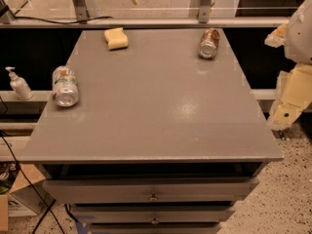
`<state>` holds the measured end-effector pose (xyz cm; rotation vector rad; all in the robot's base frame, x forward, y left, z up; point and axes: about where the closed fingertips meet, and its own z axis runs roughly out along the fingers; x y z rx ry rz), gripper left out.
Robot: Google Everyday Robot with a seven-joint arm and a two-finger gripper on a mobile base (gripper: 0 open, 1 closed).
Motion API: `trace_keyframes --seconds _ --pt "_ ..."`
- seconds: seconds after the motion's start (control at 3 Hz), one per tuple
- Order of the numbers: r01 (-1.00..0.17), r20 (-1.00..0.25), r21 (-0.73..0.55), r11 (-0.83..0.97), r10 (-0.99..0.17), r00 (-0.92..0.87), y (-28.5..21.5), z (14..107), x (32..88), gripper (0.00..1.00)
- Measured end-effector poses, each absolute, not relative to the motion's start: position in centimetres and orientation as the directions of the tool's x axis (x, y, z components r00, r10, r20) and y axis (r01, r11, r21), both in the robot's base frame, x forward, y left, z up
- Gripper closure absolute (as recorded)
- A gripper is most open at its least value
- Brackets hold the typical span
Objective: Move orange can near 7up can
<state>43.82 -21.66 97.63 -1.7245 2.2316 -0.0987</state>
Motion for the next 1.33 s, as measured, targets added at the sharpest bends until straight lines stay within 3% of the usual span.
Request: trace_keyframes --seconds 0.67,1.33 --pt "-0.911 -0.275 -0.257 0.323 -0.928 -0.251 -21.9 97.6 44.5 0.00" --pt "-0.889 -0.541 -0.243 0.389 -0.815 -0.208 -20.5 97.0 49.7 0.00"
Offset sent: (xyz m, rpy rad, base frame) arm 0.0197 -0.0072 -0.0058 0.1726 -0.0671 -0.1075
